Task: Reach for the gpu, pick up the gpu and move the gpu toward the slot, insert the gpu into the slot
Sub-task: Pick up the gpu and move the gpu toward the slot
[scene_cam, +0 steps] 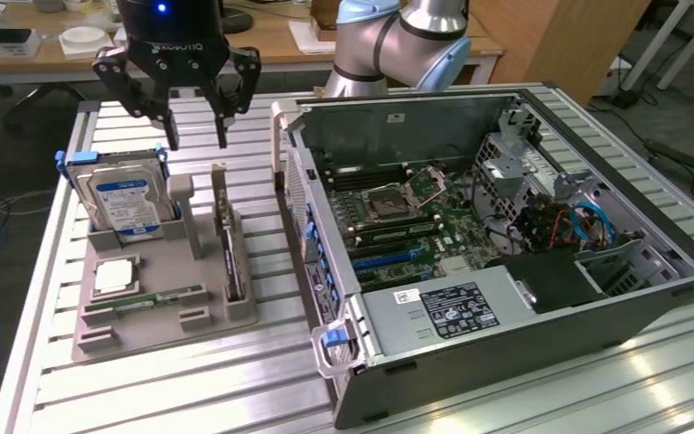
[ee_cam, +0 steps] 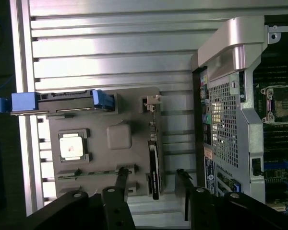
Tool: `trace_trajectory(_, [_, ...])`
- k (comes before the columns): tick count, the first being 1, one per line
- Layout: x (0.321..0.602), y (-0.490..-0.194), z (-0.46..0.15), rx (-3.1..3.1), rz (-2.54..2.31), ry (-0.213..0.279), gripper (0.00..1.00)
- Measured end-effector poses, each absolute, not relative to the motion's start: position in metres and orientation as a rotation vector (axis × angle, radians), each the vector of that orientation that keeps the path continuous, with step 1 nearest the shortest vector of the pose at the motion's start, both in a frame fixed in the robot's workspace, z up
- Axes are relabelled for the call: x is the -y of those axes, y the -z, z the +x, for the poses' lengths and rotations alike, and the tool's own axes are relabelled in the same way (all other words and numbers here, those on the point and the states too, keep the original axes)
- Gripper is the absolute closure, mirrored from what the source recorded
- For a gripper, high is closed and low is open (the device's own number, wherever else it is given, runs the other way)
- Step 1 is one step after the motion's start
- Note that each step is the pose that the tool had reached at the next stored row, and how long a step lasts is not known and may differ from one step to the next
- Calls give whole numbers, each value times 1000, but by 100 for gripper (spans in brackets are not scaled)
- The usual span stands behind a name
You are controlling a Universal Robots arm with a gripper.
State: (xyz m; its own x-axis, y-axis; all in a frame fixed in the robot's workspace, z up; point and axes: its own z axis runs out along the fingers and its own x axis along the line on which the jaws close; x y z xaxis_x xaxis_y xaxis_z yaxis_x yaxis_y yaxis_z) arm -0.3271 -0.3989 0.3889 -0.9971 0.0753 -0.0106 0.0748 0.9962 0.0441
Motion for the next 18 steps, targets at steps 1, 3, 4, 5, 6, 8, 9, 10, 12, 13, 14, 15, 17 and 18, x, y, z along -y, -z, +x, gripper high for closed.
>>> trace_trajectory(1, [399, -389, -327, -3126, 117, -68, 47])
trace_trajectory(3, [399, -389, -328, -3127, 110, -69, 41])
trace_trajectory(4, [399, -389, -328, -3128, 87, -68, 41])
trace_trajectory(5, [399, -388, -328, -3129, 60, -68, 41])
trace_trajectory(6, [399, -388, -328, -3130, 29, -69, 41])
trace_trajectory(8, [399, -388, -328, -3131, -18, -68, 41])
trace_trajectory(9, [399, -387, -328, -3131, -30, -67, 41])
trace_trajectory(10, [399, -386, -328, -3131, -40, -67, 41])
trace_trajectory(12, [399, -382, -328, -3131, -50, -67, 41])
trace_trajectory(13, [399, -380, -328, -3131, -52, -67, 41])
trace_trajectory(14, [399, -379, -328, -3131, -52, -67, 41])
trace_trajectory(15, [399, -377, -328, -3131, -52, -67, 41])
trace_trajectory(17, [399, -373, -328, -3131, -52, -67, 41])
trace_trajectory(18, [400, -371, -328, -3131, -52, -67, 41])
